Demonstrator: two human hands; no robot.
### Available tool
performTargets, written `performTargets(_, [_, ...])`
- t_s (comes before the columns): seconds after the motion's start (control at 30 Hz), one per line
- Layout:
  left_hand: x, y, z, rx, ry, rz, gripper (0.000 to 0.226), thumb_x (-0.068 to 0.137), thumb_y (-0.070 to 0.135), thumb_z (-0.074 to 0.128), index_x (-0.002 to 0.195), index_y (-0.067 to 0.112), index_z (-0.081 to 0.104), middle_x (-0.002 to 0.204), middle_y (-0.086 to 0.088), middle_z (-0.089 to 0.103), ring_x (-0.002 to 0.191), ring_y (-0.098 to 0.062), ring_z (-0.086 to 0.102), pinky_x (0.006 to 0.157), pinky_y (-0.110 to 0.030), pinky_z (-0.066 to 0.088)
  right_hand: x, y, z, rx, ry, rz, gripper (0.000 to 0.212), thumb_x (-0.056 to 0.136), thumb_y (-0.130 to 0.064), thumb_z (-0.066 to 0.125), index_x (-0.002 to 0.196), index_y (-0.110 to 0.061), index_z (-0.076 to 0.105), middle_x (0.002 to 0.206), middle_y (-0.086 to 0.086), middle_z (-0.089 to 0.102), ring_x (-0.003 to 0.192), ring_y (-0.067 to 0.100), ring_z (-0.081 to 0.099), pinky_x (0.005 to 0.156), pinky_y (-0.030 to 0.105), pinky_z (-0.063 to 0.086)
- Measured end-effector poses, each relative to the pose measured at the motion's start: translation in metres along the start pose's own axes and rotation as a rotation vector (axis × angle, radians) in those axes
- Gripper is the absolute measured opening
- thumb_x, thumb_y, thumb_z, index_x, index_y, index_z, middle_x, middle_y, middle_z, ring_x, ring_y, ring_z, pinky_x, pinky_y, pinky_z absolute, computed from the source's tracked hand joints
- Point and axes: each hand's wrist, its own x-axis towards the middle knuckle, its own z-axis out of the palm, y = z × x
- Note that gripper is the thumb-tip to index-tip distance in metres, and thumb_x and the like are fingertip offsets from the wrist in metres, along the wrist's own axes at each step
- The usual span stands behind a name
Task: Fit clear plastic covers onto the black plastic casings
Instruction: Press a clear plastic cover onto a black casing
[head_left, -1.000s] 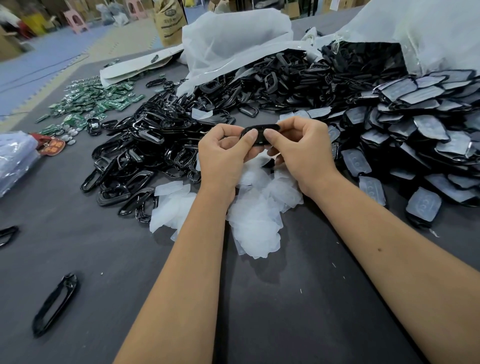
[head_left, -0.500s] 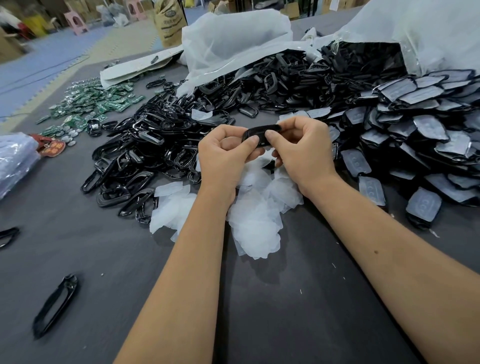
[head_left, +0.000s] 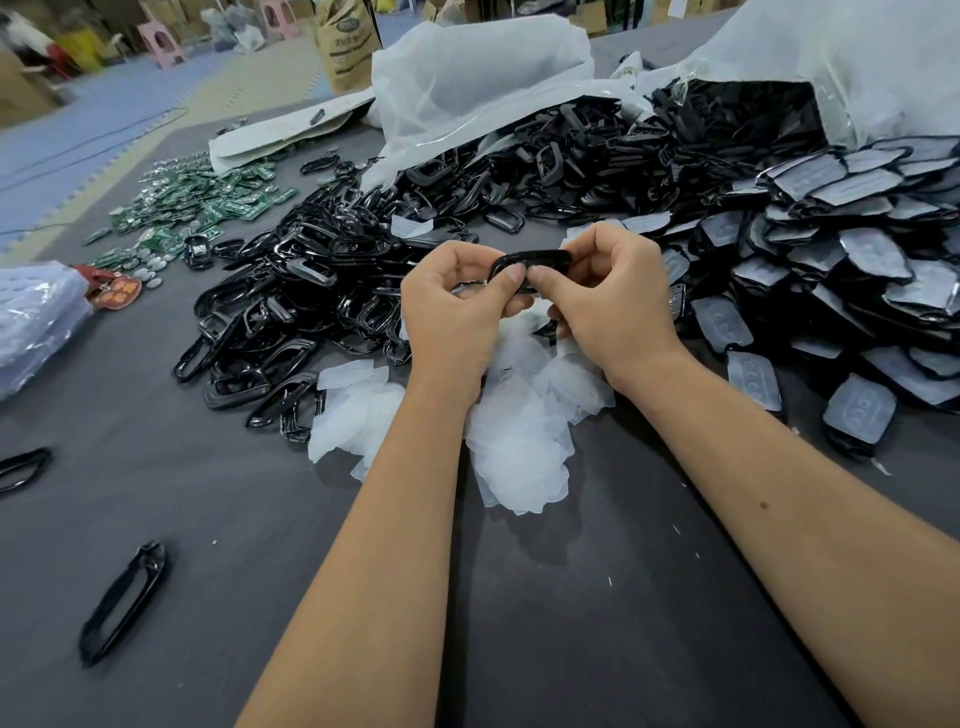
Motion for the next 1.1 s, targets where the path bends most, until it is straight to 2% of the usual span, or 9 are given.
performTargets(0.13, [0.001,0.001,-0.002,0.008,-0.04,0.006,0.02,0.085,-0.008,0.074,0.096,0.009,0.072,0.082,-0.011,0.077,0.064,-0.025,0.075,0.064,-0.028,0.06,-0.002,-0.002,-0.001,-0.017,-0.005,-0.016,0.026,0.081,-0.021,0.087,0.08,-0.021,0.061,0.07,0.007,0.072,0.058,0.026,0.07,0.062,0.052,0.06])
performTargets(0.23, [0.002,0.002,0.0,0.015,-0.032,0.027,0.021,0.086,-0.009,0.072,0.1,0.006,0.075,0.08,-0.008,0.077,0.064,-0.023,0.075,0.064,-0.027,0.06,-0.003,-0.004,0.0,-0.092,0.037,-0.063,0.019,0.085,-0.024,0.084,0.09,-0.019,0.066,0.074,0.0,0.072,0.066,0.018,0.071,0.071,0.042,0.06])
performTargets(0.33, [0.004,0.003,-0.003,-0.028,0.093,0.034,0.02,0.087,-0.013,0.069,0.1,0.002,0.075,0.074,-0.004,0.073,0.061,-0.022,0.073,0.064,-0.026,0.06,-0.004,-0.005,0.001,-0.284,0.084,-0.146,0.019,0.091,-0.032,0.077,0.096,-0.015,0.07,0.081,-0.005,0.072,0.074,0.013,0.067,0.078,0.035,0.056])
performTargets(0.5, [0.009,0.002,-0.009,-0.151,0.292,-0.02,0.018,0.089,-0.015,0.066,0.103,-0.005,0.07,0.065,0.0,0.06,0.054,-0.018,0.066,0.062,-0.025,0.057,-0.004,-0.002,0.007,-0.669,-0.121,-0.182,0.033,0.087,-0.047,0.078,0.092,-0.015,0.077,0.097,0.004,0.069,0.102,0.025,0.059,0.087,0.032,0.045])
performTargets(0.6, [0.009,0.002,-0.008,-0.176,0.307,-0.042,0.017,0.09,-0.015,0.065,0.103,-0.005,0.069,0.061,0.002,0.058,0.053,-0.018,0.064,0.062,-0.024,0.056,-0.003,-0.002,0.004,-0.553,-0.113,-0.178,0.021,0.083,-0.037,0.083,0.082,-0.016,0.077,0.087,-0.002,0.07,0.089,0.013,0.06,0.075,0.024,0.037])
performTargets(0.7, [0.009,0.002,-0.008,-0.155,0.298,-0.055,0.016,0.09,-0.013,0.066,0.103,-0.004,0.07,0.062,0.0,0.059,0.053,-0.018,0.066,0.063,-0.026,0.057,-0.002,-0.001,-0.001,-0.325,-0.081,-0.126,0.015,0.084,-0.032,0.085,0.078,-0.021,0.077,0.073,-0.015,0.067,0.066,-0.003,0.057,0.067,0.015,0.04])
performTargets(0.83, [0.008,0.003,-0.007,-0.125,0.279,-0.078,0.017,0.09,-0.011,0.067,0.104,-0.003,0.07,0.071,-0.007,0.061,0.056,-0.018,0.068,0.063,-0.025,0.057,-0.001,0.0,-0.002,-0.046,-0.034,-0.078,0.008,0.086,-0.03,0.084,0.08,-0.026,0.08,0.068,-0.014,0.072,0.064,-0.002,0.062,0.068,0.019,0.053])
performTargets(1.0, [0.009,0.003,-0.007,-0.091,0.255,-0.088,0.018,0.09,-0.01,0.068,0.106,-0.002,0.07,0.071,-0.005,0.062,0.056,-0.016,0.068,0.067,-0.028,0.06,0.001,0.001,-0.005,0.281,-0.056,0.047,0.014,0.091,-0.027,0.081,0.079,-0.021,0.077,0.06,-0.005,0.067,0.045,0.006,0.049,0.043,0.017,0.038])
performTargets(1.1, [0.008,0.003,-0.007,-0.068,0.202,-0.105,0.018,0.09,-0.01,0.068,0.106,-0.002,0.071,0.069,-0.002,0.062,0.058,-0.017,0.07,0.067,-0.027,0.058,0.003,0.002,-0.007,0.388,-0.077,0.079,0.01,0.094,-0.017,0.077,0.085,-0.015,0.076,0.064,-0.002,0.068,0.054,0.011,0.052,0.044,0.021,0.04])
